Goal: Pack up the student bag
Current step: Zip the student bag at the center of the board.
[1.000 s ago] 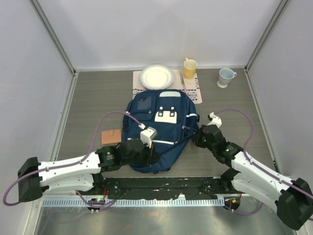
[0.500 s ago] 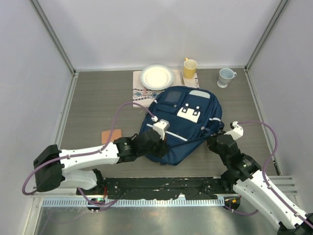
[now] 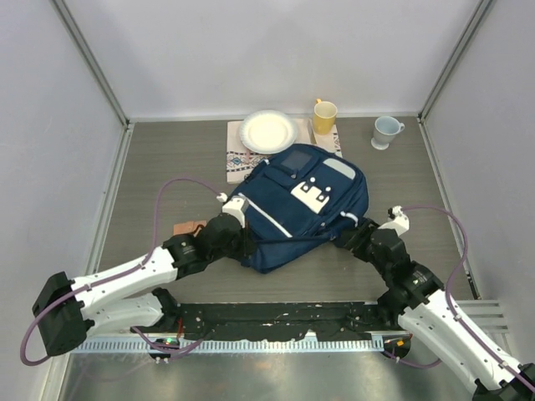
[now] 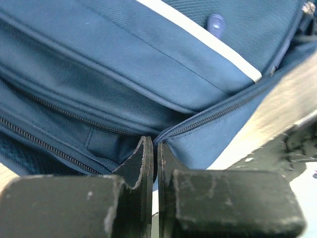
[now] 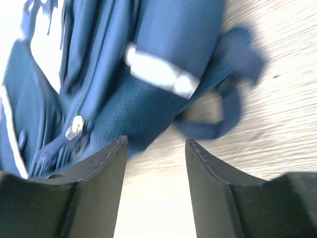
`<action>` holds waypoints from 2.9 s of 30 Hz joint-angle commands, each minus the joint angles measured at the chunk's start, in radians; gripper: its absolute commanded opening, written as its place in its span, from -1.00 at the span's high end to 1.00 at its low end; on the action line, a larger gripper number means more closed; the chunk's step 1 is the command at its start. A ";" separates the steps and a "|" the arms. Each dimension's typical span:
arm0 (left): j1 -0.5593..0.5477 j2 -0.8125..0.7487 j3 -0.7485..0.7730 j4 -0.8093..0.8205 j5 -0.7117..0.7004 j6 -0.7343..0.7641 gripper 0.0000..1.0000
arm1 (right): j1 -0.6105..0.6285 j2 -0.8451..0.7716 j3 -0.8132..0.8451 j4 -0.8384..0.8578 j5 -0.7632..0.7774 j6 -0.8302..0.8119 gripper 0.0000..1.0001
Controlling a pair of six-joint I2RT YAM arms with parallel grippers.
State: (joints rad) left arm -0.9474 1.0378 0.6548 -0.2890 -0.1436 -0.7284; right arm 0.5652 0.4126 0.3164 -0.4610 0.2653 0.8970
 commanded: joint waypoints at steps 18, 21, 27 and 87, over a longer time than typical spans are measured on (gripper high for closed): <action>0.032 -0.282 -0.054 -0.099 -0.022 -0.092 -0.78 | -0.031 0.260 0.138 0.244 -0.043 -0.026 -0.29; 0.032 -0.231 -0.031 -0.091 0.027 -0.086 -0.79 | -0.031 0.316 0.136 0.330 -0.092 -0.004 -0.31; 0.030 -0.156 -0.011 -0.032 0.087 -0.085 -0.79 | -0.031 0.400 0.171 0.397 -0.100 0.014 -0.33; 0.131 0.119 0.092 0.117 0.041 -0.202 -0.46 | -0.031 0.032 -0.079 0.203 0.045 0.212 0.98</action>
State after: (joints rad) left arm -0.8158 1.2499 0.7826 -0.2001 -0.1253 -0.8383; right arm 0.5270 0.4236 0.2146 -0.2211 0.3046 1.1179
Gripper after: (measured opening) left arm 0.732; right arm 0.083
